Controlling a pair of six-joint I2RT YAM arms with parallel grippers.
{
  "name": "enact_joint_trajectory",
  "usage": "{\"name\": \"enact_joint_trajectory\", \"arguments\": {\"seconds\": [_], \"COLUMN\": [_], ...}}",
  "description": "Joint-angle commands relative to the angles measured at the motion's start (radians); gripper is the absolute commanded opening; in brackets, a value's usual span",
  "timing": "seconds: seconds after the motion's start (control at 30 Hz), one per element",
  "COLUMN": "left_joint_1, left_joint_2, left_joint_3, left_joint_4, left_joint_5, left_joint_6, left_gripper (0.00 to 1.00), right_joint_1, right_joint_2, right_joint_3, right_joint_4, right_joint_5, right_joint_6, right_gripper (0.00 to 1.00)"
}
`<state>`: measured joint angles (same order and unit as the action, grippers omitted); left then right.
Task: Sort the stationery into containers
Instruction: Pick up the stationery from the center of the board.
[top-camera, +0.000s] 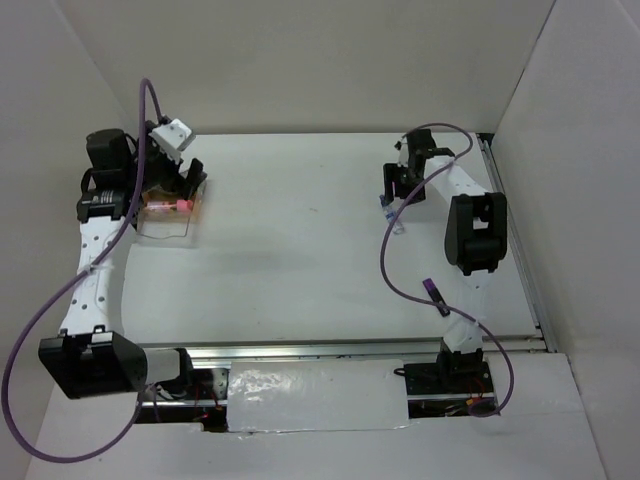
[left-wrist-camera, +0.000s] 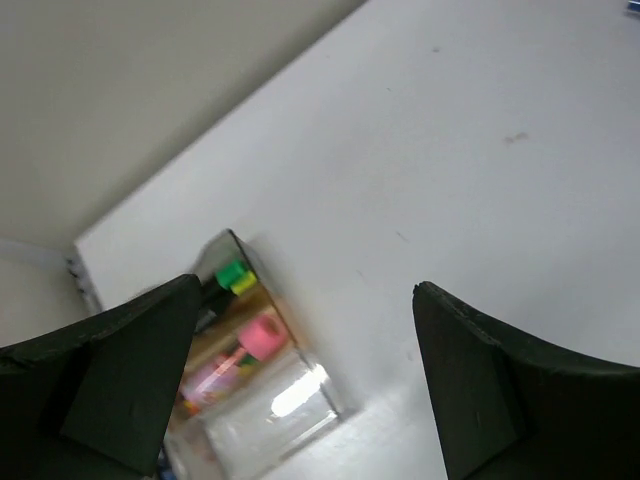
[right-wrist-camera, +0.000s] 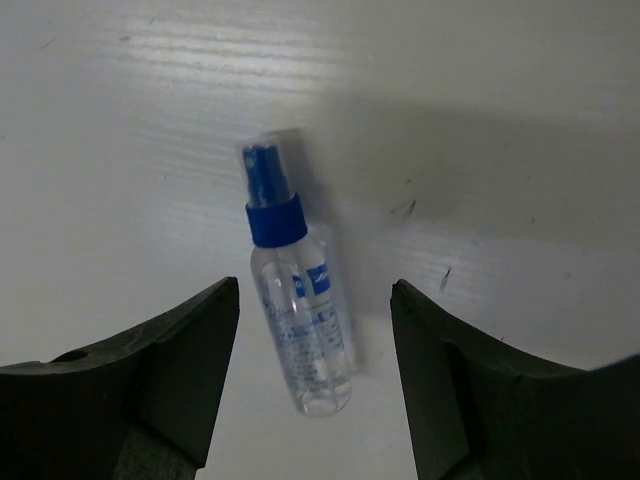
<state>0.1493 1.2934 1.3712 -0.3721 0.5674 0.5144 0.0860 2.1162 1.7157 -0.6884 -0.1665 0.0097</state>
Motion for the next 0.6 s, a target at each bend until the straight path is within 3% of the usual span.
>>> {"name": "enact_joint_trajectory", "arguments": {"seconds": [0.0,0.17,0.57], "left_joint_1": [0.004,0.006,0.007], "left_joint_2": [-0.045,-0.123,-0.089], "left_joint_3": [-0.093,-0.172,-0.133], "left_joint_4": [0.045,0.016,-0.065], "left_joint_5": [0.029,0.019,-0.026], "left_joint_6": [-0.224,-0.266,-0.355], "left_gripper": [0.99,0.99,0.99], "right_joint_1": [-0.005,0.017,0.04], "right_joint_2": [0.04,0.096,0.154], "right_joint_3": [0.137,0.183,0.193], "right_joint_4": [-0.089,-0.102,-0.138], "right_joint_5": [0.028,0.028,0.062], "right_joint_6": [0.001,-0.03,-0.06], "right_gripper": [0.69,0.68,0.66]}}
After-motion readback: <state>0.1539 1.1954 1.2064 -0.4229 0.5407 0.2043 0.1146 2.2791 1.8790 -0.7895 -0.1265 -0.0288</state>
